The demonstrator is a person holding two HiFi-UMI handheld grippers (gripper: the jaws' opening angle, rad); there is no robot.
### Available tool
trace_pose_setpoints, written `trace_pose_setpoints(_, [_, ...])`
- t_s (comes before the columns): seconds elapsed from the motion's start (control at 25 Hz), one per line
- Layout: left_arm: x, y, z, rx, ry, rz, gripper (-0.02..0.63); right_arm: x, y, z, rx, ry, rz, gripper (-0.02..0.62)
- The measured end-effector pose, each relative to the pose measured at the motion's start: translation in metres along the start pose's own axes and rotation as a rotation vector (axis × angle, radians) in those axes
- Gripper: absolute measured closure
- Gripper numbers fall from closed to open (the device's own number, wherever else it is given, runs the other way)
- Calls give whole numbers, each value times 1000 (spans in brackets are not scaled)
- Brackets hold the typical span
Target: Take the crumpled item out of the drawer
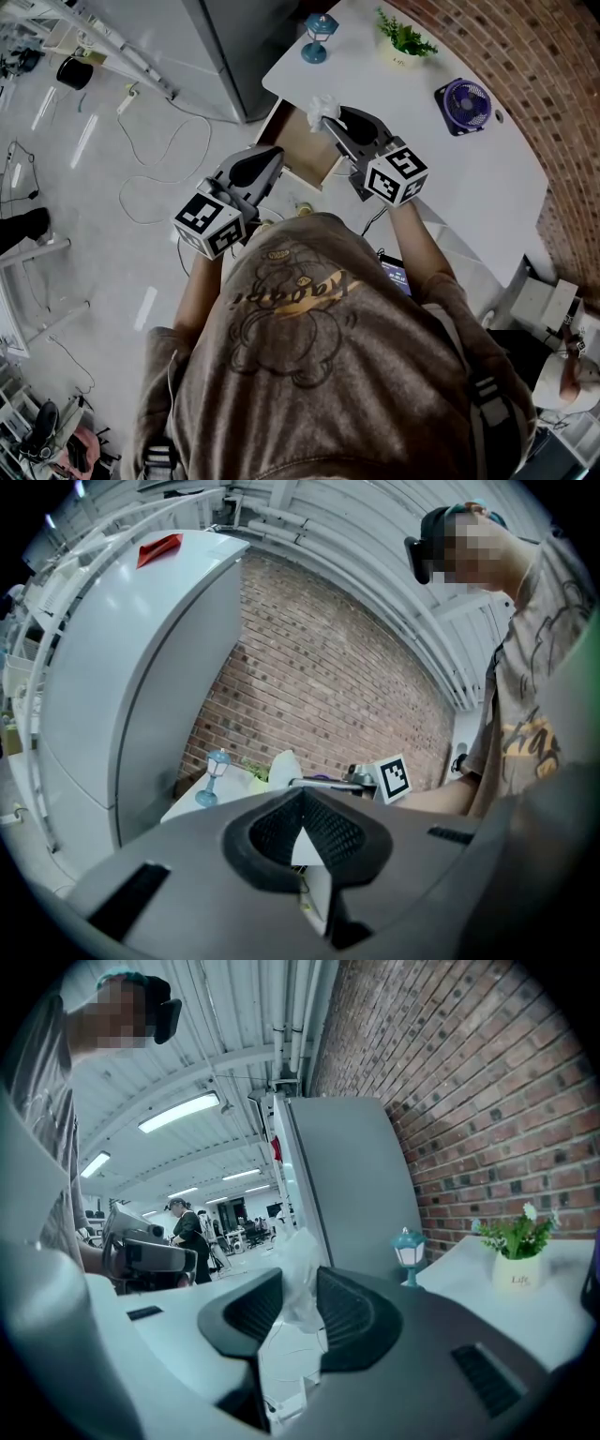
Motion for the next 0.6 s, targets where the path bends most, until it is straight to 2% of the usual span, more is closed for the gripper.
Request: trace_pose_setpoints(0.6, [-12,-4,-4,-8,31,3,598,4,0,-13,-15,37,-5,480])
Point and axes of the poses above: the fingertips, and each gripper's own axes: x forward along the fingers, z to its right, y out of its top, the point moved 2 cm from there along -x, backward along the fingers, and after that the axes turned 2 degrees about -z, right-handed, at the moved point
